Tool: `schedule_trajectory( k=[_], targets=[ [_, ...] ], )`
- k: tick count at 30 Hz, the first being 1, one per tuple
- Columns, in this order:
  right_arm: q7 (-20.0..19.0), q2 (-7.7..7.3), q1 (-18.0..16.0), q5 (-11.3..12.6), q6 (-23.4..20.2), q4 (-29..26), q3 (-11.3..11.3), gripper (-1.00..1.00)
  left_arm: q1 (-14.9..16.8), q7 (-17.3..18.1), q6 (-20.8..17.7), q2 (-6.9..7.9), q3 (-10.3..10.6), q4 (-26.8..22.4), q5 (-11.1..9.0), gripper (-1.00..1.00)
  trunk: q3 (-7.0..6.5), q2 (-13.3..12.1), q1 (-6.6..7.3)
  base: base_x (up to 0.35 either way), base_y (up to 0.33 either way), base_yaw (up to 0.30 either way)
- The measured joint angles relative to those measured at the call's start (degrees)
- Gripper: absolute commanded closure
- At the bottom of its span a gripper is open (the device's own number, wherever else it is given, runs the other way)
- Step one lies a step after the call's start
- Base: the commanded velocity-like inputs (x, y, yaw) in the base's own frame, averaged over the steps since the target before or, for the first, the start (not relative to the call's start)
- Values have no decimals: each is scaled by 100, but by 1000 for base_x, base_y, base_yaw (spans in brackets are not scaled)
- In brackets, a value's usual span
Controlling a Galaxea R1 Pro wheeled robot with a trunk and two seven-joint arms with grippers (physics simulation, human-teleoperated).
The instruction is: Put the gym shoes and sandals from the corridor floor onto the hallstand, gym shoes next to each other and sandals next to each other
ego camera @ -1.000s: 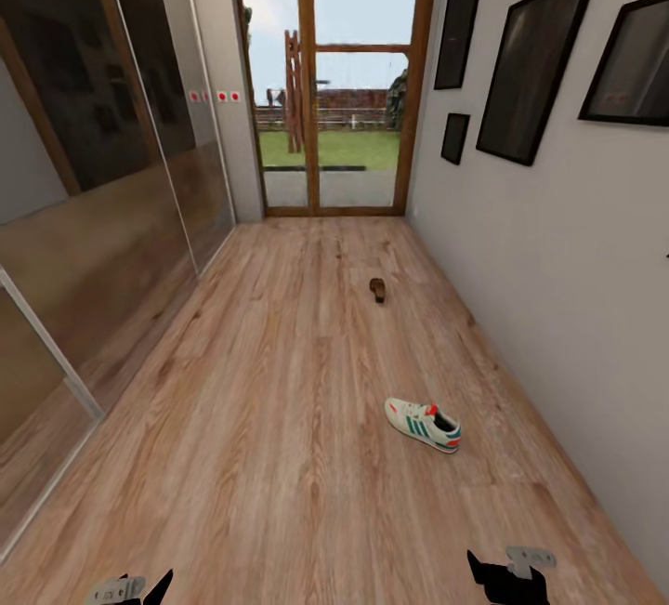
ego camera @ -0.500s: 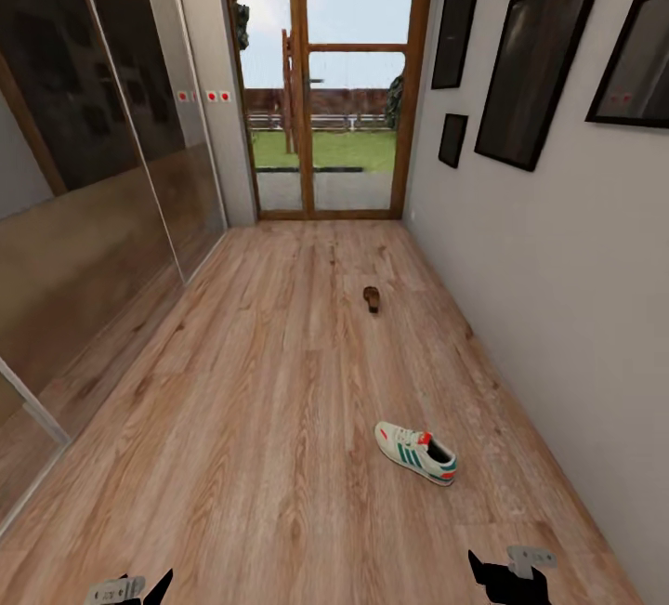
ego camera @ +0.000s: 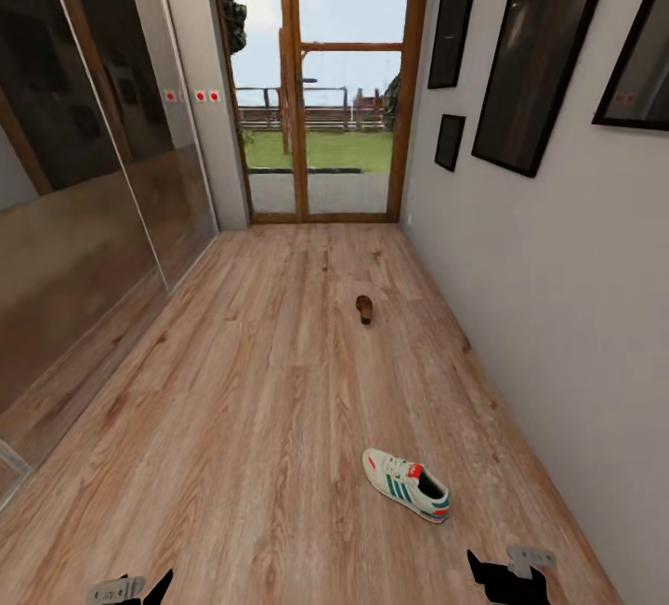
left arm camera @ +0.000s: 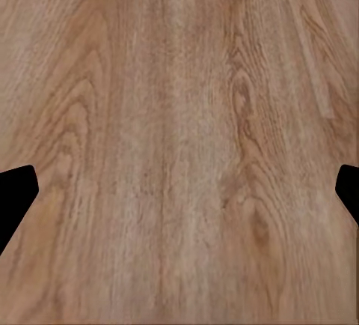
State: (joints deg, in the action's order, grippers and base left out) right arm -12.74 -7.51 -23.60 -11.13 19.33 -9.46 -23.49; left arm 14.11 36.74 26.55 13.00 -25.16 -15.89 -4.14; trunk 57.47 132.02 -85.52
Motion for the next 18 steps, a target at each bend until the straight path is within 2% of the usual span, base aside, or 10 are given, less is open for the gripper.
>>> schedule_trajectory(
  k=[3,11,18],
  targets=[
    [0,2,0,0,0,0,0,-100,0,0,0,0,0,0,0,-100,0,0,0,234,-164,78],
    [1,4,-1,6,-1,1,-1,-100,-2,0,0,0,-1,-2,0,-100,0,0,0,229,-165,217],
    [0,4,0,9,0,-2,-8,-100,0,0,0,0,0,0,0,-100,0,0,0,219,-157,40]
  ],
)
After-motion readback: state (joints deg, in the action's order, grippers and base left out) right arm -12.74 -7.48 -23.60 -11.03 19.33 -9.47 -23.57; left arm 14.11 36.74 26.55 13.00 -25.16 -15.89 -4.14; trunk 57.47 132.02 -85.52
